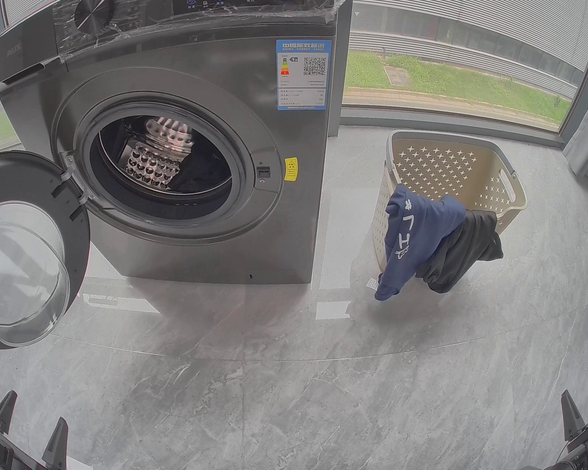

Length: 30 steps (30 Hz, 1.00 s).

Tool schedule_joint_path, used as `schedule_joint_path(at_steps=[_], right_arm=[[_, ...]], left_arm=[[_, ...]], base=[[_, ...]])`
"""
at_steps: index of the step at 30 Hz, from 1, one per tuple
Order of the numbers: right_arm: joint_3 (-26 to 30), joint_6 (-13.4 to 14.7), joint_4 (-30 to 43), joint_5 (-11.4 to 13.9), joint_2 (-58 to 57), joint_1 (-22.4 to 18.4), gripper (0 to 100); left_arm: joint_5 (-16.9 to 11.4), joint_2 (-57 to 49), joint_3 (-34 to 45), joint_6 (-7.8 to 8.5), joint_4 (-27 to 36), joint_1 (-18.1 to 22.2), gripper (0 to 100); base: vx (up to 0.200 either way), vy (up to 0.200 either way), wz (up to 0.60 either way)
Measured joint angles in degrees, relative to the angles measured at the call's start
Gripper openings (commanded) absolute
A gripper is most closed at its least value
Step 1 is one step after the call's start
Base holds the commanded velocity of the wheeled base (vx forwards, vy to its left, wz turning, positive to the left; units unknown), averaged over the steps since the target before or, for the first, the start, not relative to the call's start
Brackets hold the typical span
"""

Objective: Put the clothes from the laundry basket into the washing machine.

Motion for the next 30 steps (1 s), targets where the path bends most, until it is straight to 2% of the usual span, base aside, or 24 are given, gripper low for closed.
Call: schedule_joint_path(at_steps=[10,19,22,30], right_arm=[[0.0,0.0,0.0,0.0,0.0,-0.1,100],[0.0,0.0,0.0,0.0,0.0,0.0,100],[0.0,0.0,0.0,0.0,0.0,0.0,100],[0.0,0.0,0.0,0.0,0.1,0.0,100]], left_arm=[[0.3,0.0,0.0,-0.43,-0.1,0.0,100],[0.3,0.0,0.0,-0.51,-0.1,0.0,100],[0.2,0.1,0.0,-0.35,0.0,0.0,100],[0.1,0.1,0.0,-0.17,0.0,0.0,100]], base=[[0.0,-0.18,0.0],[0.0,0.0,0.0],[0.2,-0.2,0.0],[0.2,0.0,0.0]])
